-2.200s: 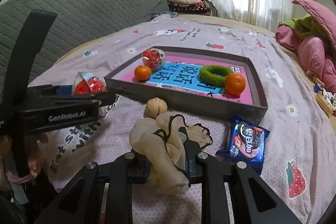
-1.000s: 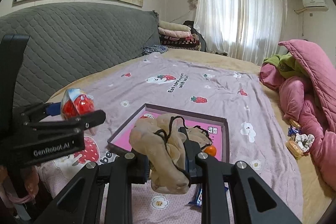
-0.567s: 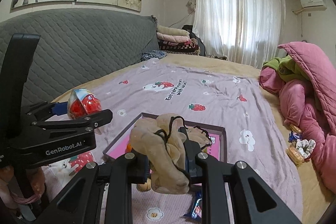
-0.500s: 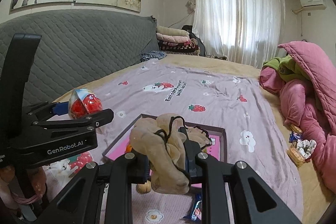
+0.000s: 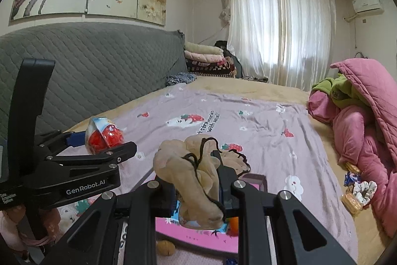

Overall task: Organize objects
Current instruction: 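Carry the capsule and mesh cloth over the tray with both tools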

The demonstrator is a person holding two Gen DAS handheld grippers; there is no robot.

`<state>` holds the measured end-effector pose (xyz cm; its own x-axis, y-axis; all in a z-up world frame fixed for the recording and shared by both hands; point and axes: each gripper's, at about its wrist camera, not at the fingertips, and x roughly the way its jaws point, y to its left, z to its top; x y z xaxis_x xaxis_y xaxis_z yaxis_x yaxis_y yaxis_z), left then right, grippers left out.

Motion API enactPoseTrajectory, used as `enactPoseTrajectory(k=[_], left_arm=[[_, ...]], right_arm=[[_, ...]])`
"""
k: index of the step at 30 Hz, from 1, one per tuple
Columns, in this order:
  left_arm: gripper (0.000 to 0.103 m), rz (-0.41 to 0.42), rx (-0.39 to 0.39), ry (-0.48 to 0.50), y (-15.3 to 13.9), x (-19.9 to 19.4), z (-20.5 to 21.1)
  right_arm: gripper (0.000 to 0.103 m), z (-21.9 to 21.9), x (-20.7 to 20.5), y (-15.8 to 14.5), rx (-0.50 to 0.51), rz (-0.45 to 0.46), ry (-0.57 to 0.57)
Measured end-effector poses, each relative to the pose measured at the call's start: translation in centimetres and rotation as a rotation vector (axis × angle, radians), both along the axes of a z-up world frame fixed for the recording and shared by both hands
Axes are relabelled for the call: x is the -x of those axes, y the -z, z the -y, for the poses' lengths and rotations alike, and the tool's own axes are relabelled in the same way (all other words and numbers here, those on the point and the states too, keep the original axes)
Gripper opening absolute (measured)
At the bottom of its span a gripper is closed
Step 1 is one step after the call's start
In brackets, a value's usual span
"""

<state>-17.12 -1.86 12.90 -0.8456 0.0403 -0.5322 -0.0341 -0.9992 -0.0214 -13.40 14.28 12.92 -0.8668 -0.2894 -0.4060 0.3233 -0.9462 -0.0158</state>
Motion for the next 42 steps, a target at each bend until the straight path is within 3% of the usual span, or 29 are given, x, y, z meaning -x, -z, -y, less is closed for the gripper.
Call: enactPoseTrajectory(k=[6,14,28,33,42], left_arm=[[0.071,-0.005,0.018,-0.004,0.6,1.5,-0.4],[0.071,0.037,0.026,-0.002,2.6,3.3,-0.7],[0.071,0.07,0.001,0.039,5.4,3.2,-1.4],[0.071,0.084,-0.021,0.051,6.5,3.3,-1.8],[0.071,0.126,-0.005,0.046,8.6,4.2,-2.3]], right_arm=[[0.024,0.1,1.8,0.0,0.0,-0.008,0.004],[0.024,0.1,3.8,2.6,-0.013,0.041,0.009],[0.024,-1.0,4.2,5.5,0.004,0.076,0.019],[0.024,-1.3,4.5,7.0,-0.035,0.088,0.038],[0.025,-2.5,5.0,8.3,-0.036,0.114,0.042]])
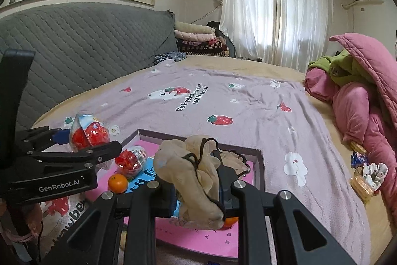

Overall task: Organize objects
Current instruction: 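Carry the capsule and mesh cloth over the tray with both tools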

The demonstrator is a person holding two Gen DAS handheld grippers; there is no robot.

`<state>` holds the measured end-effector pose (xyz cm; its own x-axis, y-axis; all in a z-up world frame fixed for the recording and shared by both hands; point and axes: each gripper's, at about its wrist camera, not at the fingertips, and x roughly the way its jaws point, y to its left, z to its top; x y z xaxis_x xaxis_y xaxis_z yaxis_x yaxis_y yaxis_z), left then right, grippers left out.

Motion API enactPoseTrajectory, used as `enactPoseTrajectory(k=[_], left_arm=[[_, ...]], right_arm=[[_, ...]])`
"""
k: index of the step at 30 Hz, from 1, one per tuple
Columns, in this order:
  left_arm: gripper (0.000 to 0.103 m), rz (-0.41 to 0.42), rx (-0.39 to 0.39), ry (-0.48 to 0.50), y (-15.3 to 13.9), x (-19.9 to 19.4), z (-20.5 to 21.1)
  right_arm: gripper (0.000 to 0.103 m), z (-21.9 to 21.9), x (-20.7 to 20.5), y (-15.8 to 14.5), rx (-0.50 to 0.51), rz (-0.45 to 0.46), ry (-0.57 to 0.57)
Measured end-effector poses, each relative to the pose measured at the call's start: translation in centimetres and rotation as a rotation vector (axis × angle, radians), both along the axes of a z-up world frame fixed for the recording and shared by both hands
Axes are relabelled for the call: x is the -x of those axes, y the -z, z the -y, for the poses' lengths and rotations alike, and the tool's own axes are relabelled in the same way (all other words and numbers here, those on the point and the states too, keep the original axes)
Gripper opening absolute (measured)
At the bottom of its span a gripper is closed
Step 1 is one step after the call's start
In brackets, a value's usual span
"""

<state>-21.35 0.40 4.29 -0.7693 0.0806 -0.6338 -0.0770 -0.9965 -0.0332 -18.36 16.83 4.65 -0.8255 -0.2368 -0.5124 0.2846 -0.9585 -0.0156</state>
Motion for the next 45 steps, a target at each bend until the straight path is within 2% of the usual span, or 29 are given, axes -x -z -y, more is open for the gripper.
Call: enactPoseTrajectory(k=[16,25,45], left_arm=[[0.071,0.076,0.023,0.033,3.1,1.0,-1.0],[0.071,0.092,0.047,0.047,4.3,1.4,-1.6],[0.071,0.1,0.065,0.089,5.7,1.7,-3.1]], right_arm=[[0.025,0.4,0.6,2.7,-0.03,0.09,-0.03],[0.025,0.9,1.1,4.2,-0.041,0.14,-0.043],[0.025,0.1,2.1,4.7,-0.024,0.154,-0.021]])
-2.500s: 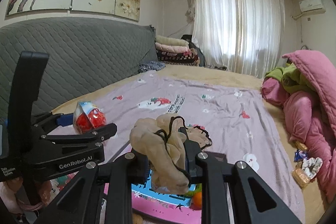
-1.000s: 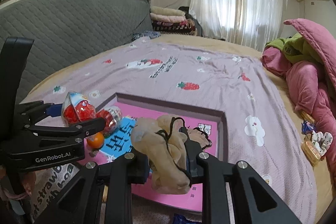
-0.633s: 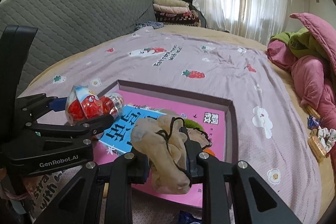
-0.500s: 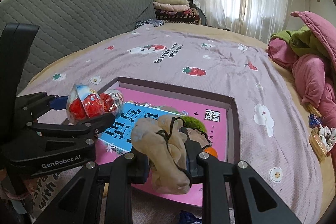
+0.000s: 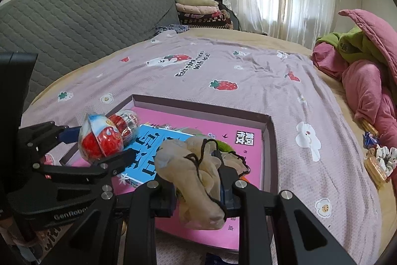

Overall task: Organize objects
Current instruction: 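Carry the capsule and mesh cloth over the tray with both tools, then lower the capsule and mesh cloth onto the book in the tray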

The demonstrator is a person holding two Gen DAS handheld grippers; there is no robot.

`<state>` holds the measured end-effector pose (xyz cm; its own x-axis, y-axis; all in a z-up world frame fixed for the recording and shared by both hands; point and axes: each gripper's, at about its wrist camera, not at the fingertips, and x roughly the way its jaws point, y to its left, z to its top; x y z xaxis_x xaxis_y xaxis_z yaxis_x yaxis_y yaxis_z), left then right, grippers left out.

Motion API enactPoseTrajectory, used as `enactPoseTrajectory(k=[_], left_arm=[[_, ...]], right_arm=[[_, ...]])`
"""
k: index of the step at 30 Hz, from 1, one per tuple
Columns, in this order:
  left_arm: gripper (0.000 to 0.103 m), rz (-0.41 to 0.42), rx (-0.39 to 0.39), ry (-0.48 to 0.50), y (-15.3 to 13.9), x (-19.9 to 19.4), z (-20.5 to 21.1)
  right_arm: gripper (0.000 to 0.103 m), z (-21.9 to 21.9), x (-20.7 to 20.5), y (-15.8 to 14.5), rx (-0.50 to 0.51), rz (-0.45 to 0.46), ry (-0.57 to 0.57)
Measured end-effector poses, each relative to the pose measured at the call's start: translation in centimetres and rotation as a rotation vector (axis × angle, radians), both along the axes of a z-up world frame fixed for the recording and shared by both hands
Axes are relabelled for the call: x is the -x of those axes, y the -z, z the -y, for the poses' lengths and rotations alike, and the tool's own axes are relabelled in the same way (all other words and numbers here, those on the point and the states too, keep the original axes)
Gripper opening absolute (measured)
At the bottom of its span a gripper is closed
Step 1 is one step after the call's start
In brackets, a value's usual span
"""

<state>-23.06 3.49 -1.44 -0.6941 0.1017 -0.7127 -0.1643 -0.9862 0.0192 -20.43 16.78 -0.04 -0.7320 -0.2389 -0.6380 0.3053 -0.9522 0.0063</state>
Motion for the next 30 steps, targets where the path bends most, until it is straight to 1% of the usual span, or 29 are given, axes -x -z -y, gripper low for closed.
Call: enactPoseTrajectory(k=[11,19,23,30], left_arm=[[0.071,0.003,0.025,0.015,0.8,0.2,-0.8],[0.071,0.016,0.044,-0.001,1.5,0.6,-0.4],[0.071,0.026,0.041,-0.005,1.9,0.8,-0.1],[0.071,0.026,0.054,-0.008,2.3,1.0,0.0]], right_arm=[[0.025,0.3,0.4,0.7,-0.018,0.016,-0.01],[0.025,0.6,0.2,1.5,-0.047,0.033,-0.023],[0.025,0.6,-0.1,1.9,-0.059,0.044,-0.031],[0.025,0.9,-0.3,2.6,-0.074,0.055,-0.048]])
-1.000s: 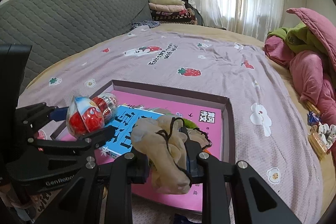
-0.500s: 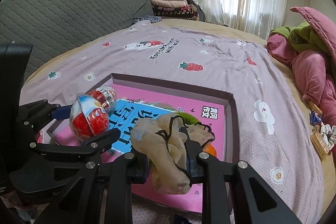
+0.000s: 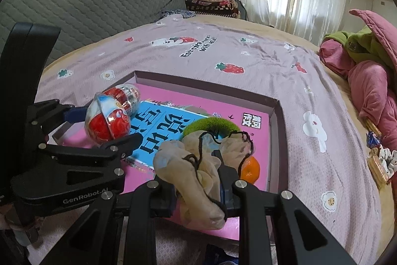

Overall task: Organize objects
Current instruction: 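Lower the capsule and mesh cloth onto the book in the tray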

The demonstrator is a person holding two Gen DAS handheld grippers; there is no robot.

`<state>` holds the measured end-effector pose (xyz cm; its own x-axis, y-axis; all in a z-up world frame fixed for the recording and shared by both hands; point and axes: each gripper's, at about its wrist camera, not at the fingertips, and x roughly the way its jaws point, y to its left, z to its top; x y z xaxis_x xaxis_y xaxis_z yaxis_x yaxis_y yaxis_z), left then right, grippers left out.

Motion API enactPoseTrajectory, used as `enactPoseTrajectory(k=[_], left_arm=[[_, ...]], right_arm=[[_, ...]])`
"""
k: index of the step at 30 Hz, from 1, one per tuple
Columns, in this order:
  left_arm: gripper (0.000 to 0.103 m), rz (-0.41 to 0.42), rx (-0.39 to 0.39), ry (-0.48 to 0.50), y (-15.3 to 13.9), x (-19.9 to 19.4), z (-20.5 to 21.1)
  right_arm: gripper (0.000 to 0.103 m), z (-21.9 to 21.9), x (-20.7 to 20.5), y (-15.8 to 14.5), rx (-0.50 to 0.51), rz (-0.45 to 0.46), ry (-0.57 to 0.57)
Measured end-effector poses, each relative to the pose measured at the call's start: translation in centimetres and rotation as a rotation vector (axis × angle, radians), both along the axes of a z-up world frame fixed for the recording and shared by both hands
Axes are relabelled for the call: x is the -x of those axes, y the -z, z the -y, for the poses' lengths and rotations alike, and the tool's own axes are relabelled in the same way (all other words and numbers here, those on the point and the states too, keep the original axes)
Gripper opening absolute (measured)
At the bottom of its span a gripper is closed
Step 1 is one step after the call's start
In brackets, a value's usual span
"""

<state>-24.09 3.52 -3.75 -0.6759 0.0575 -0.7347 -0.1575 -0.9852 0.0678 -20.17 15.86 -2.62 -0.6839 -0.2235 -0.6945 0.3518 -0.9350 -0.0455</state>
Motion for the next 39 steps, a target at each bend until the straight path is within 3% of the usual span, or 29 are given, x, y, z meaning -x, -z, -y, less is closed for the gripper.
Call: enactPoseTrajectory(k=[13,34,39], left_arm=[[0.071,-0.002,0.02,-0.013,0.5,0.3,0.1],[0.071,-0.035,0.046,-0.02,1.0,0.3,0.0],[0.071,-0.033,0.034,-0.021,0.9,0.2,0.0]], right_arm=[[0.025,1.5,-0.1,1.8,-0.053,0.023,-0.032],[0.026,1.1,0.3,2.3,-0.032,0.031,-0.002],[0.033,0.4,0.4,2.2,-0.002,0.06,-0.005]])
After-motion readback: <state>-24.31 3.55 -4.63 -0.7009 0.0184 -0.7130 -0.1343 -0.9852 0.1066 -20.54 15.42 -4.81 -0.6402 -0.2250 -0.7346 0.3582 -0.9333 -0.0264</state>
